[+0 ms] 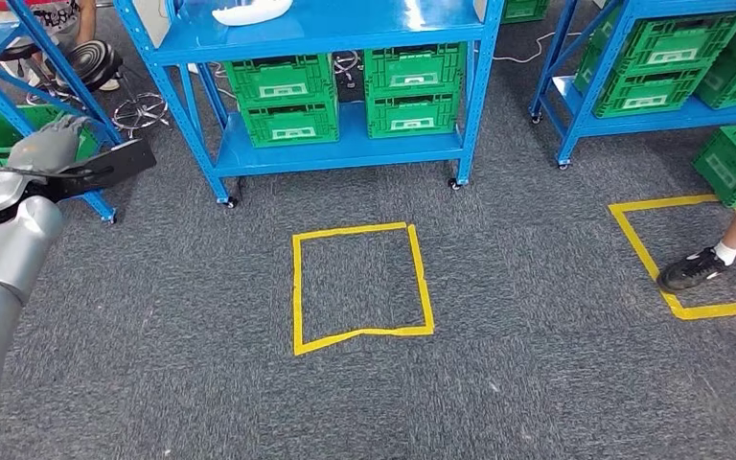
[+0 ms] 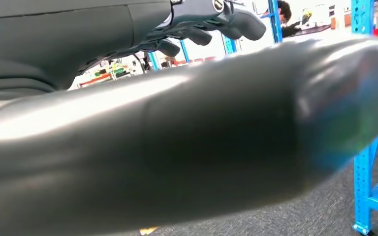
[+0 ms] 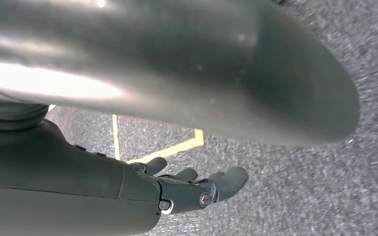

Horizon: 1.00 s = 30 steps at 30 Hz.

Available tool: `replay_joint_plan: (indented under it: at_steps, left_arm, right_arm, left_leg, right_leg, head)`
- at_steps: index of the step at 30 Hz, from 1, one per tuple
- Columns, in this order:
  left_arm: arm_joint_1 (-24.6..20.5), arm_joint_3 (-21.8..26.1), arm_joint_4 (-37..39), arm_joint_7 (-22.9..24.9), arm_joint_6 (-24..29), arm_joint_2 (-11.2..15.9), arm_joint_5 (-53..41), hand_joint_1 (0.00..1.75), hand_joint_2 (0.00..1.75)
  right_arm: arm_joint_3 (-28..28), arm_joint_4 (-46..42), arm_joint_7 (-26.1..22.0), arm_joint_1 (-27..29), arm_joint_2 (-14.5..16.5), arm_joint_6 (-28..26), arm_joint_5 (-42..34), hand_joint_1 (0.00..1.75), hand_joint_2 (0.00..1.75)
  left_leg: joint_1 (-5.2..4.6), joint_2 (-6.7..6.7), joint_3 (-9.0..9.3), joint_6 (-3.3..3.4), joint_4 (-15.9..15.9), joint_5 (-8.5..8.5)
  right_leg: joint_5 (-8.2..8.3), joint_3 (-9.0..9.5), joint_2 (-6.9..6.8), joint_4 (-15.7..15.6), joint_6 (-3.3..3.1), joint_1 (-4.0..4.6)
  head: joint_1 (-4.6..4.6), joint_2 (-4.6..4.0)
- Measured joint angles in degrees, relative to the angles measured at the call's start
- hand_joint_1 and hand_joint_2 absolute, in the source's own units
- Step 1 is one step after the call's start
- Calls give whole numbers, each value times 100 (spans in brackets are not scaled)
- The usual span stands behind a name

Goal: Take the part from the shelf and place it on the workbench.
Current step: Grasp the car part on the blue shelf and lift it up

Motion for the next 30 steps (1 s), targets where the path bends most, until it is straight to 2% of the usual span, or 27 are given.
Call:
replay_joint_plan:
  at_steps: [1,2,4,5,6,7,8,9,10,11,12,13,15,16,17,18,19,20,21,22,24,25,26,27,28,29,30]
  left_arm:
    - [34,3,5,-17,13,36,16,0,0]
    - [59,8,9,-38,25,71,27,0,0]
    - [106,16,28,-74,35,116,33,0,0]
    - [125,19,29,-76,31,132,24,0,0]
    - [133,20,17,-73,28,124,15,0,0]
    - [115,21,-3,-62,25,115,8,0,0]
    - [88,21,-30,-51,26,90,4,0,0]
    - [57,23,-48,-46,31,59,4,0,0]
    - [34,25,-55,-42,34,44,5,0,0]
    - [31,27,-57,-45,36,19,5,0,0]
    - [42,28,-55,-50,38,2,5,0,0]
    - [57,29,-51,-60,37,-19,5,0,0]
    - [93,29,-47,-88,50,-53,5,0,0]
    - [107,29,-46,-103,64,-61,5,0,0]
    - [120,29,-45,-119,78,-68,6,0,0]
    - [128,29,-44,-136,87,-76,6,0,0]
    - [126,29,-45,-151,93,-86,6,0,0]
    - [111,29,-56,-163,97,-95,5,0,0]
    - [74,29,-85,-170,101,-99,5,0,0]
    - [8,29,-121,-173,109,-100,4,0,0]
    - [-144,29,-185,-174,120,-107,4,0,0]
    - [-192,29,-193,-174,123,-112,4,0,0]
    - [-198,29,-189,-172,120,-116,5,0,0]
    - [-168,29,-178,-166,115,-119,5,0,0]
    - [-120,29,-161,-154,110,-121,6,0,0]
    - [-68,29,-146,-140,105,-122,5,0,0]
    - [-25,29,-134,-127,106,-121,5,0,0]
  right_arm:
    - [0,1,-2,12,1,4,4,0,0]
    - [0,3,-1,20,4,7,6,0,0]
    - [-1,19,12,22,29,8,4,0,0]
    - [-2,27,25,12,39,4,-7,0,0]
    - [-3,34,37,1,47,0,-20,0,0]
    - [-4,34,44,-21,43,-6,-34,0,0]
    - [-4,33,50,-36,37,-12,-44,0,0]
    - [-4,33,49,-53,33,-16,-48,0,0]
    - [-4,33,49,-72,29,-21,-50,0,0]
    - [-4,33,51,-84,26,-24,-50,0,0]
    - [-4,33,51,-87,28,-25,-50,0,0]
    - [-4,33,54,-81,28,-27,-50,0,0]
    - [-5,33,55,-56,27,-30,-44,0,0]
    - [-5,33,56,-44,26,-30,-40,0,0]
    - [-5,33,59,-31,27,-32,-38,0,0]
    - [-6,34,63,-17,28,-34,-36,0,0]
    - [-8,36,67,-10,32,-38,-39,0,0]
    - [-10,36,69,-10,33,-42,-44,0,0]
    - [-13,36,69,-17,32,-45,-48,0,0]
    - [-16,33,69,-37,29,-46,-51,0,0]
    - [-21,30,67,-89,19,-48,-52,0,0]
    - [-26,29,67,-111,16,-50,-54,0,0]
    - [-31,29,67,-125,14,-53,-56,0,0]
    - [-36,29,69,-126,13,-56,-57,0,0]
    - [-39,29,73,-120,11,-57,-56,0,0]
    - [-40,29,76,-108,11,-56,-49,0,0]
    - [-41,29,79,-89,11,-52,-34,0,0]
  left_leg:
    - [-32,-1,-80,46,-230,-5]
    - [-76,-3,-110,114,-575,222]
    - [-177,-44,-90,258,-1297,1178]
    - [-210,-65,-50,300,-1500,1542]
    - [-224,-90,4,323,-1600,1707]
    - [-223,-111,90,338,-1610,1645]
    - [-203,-113,189,356,-1629,1548]
    - [-183,-121,308,386,-1659,1465]
    - [-167,-122,441,417,-1683,1377]
    - [-153,-117,583,438,-1705,1283]
    - [-147,-109,728,458,-1716,1166]
    - [-142,-106,873,468,-1725,1052]
    - [-123,-106,1179,459,-1732,817]
    - [-110,-106,1329,443,-1732,699]
    - [-97,-103,1465,424,-1731,580]
    - [-90,-104,1589,400,-1729,466]
    - [-90,-113,1702,370,-1721,341]
    - [-92,-124,1796,338,-1722,225]
    - [-90,-138,1908,298,-1700,146]
    - [-84,-145,1972,254,-1642,116]
    - [-53,-132,1889,183,-1290,234]
    - [-46,-113,1696,157,-984,300]
    - [-39,-95,1454,139,-639,296]
    - [-35,-77,1188,124,-316,204]
    - [-30,-65,917,112,-68,18]
    - [-24,-56,688,107,59,-189]
    - [-21,-49,510,108,53,-351]
  right_leg:
    - [-105,152,12,-15,0,13]
    - [-213,299,15,-36,-1,26]
    - [-415,563,33,-91,9,48]
    - [-509,684,41,-163,21,55]
    - [-538,801,49,-204,40,69]
    - [-488,861,50,-178,69,83]
    - [-359,832,34,-7,94,92]
    - [-164,684,13,336,124,107]
    - [-17,431,-11,747,152,108]
    - [17,138,-33,1144,175,106]
    - [-107,-153,-52,1427,197,102]
    - [-360,-405,-59,1570,218,93]
    - [-943,-779,-66,1500,259,80]
    - [-1045,-893,-71,1300,278,67]
    - [-911,-964,-81,1012,297,49]
    - [-508,-992,-101,689,316,29]
    - [-32,-970,-142,402,321,22]
    - [373,-914,-177,219,311,26]
    - [620,-857,-201,127,285,35]
    - [653,-791,-213,106,241,53]
    - [600,-653,-200,93,140,58]
    - [560,-574,-196,90,92,56]
    - [516,-497,-190,78,54,47]
    - [458,-432,-180,64,31,42]
    - [400,-366,-161,51,22,38]
    - [337,-299,-144,42,20,35]
    - [270,-227,-130,38,22,34]
  head:
    - [-3,0]
    - [-6,0]
    - [-15,0]
    - [-26,0]
    - [-38,0]
    - [-50,0]
    - [-55,0]
    - [-49,-1]
    - [-38,-1]
    - [-32,-1]
    - [-23,-1]
    - [-21,0]
    - [-14,0]
    - [-8,0]
    - [-2,0]
    - [3,0]
    - [10,0]
    - [8,0]
    - [5,0]
    - [1,0]
    - [-3,0]
    - [-8,0]
    - [-15,0]
    - [-23,0]
    - [-31,0]
    - [-32,0]
    - [-33,0]
